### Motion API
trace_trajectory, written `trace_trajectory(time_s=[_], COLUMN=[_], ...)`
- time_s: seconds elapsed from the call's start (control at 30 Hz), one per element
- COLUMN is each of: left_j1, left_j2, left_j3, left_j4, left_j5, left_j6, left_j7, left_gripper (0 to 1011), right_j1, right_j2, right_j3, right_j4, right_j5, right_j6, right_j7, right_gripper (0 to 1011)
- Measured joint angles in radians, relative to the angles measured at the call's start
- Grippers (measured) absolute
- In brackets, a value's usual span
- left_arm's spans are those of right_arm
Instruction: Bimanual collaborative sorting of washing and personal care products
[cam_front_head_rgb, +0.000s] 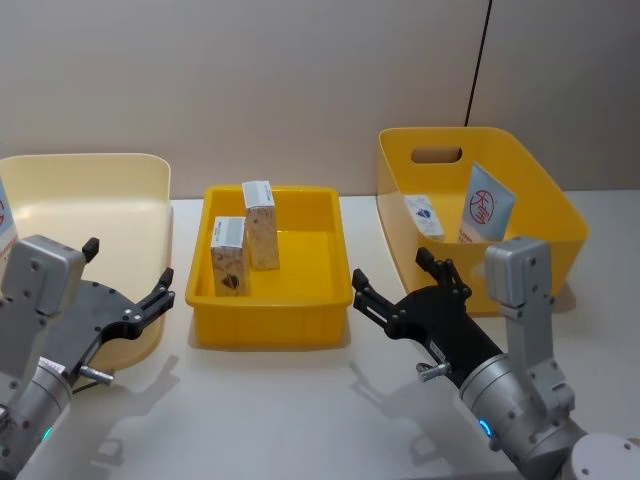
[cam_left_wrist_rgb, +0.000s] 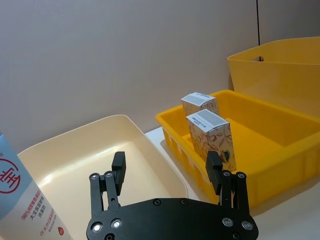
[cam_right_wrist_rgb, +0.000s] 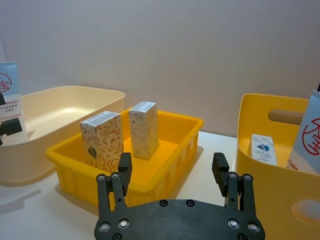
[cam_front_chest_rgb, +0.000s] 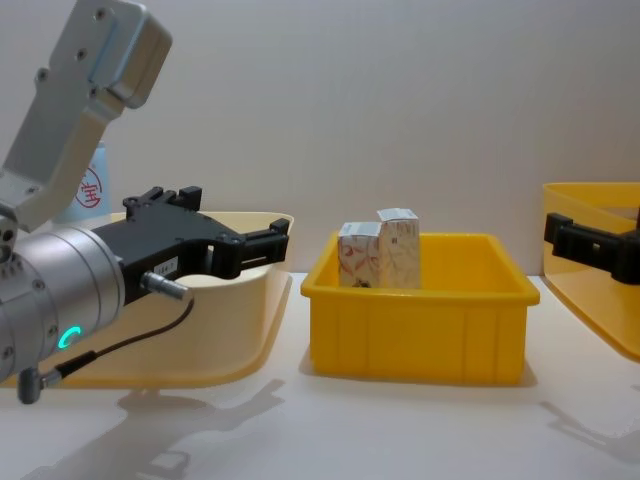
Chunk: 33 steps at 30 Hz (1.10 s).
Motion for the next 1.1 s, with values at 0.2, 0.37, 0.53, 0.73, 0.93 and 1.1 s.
trace_trajectory(time_s=[0.2,0.37,0.53,0.73,0.93,1.1], left_j1=[0.0,0.0,0.0,0.0,0.0,0.0], left_j2=[0.0,0.0,0.0,0.0,0.0,0.0], left_j3=[0.0,0.0,0.0,0.0,0.0,0.0], left_j4=[0.0,0.0,0.0,0.0,0.0,0.0], left_j5=[0.0,0.0,0.0,0.0,0.0,0.0], left_j6=[0.0,0.0,0.0,0.0,0.0,0.0], left_j7=[0.0,0.0,0.0,0.0,0.0,0.0], left_gripper=[1000,1000,1000,1000,1000,1000], right_j1=[0.0,0.0,0.0,0.0,0.0,0.0], right_j2=[0.0,0.0,0.0,0.0,0.0,0.0], right_j3=[0.0,0.0,0.0,0.0,0.0,0.0], right_j4=[0.0,0.0,0.0,0.0,0.0,0.0], right_j5=[0.0,0.0,0.0,0.0,0.0,0.0], right_j6=[0.0,0.0,0.0,0.0,0.0,0.0], right_j7=[0.0,0.0,0.0,0.0,0.0,0.0], right_gripper=[1001,1001,1001,1001,1001,1001])
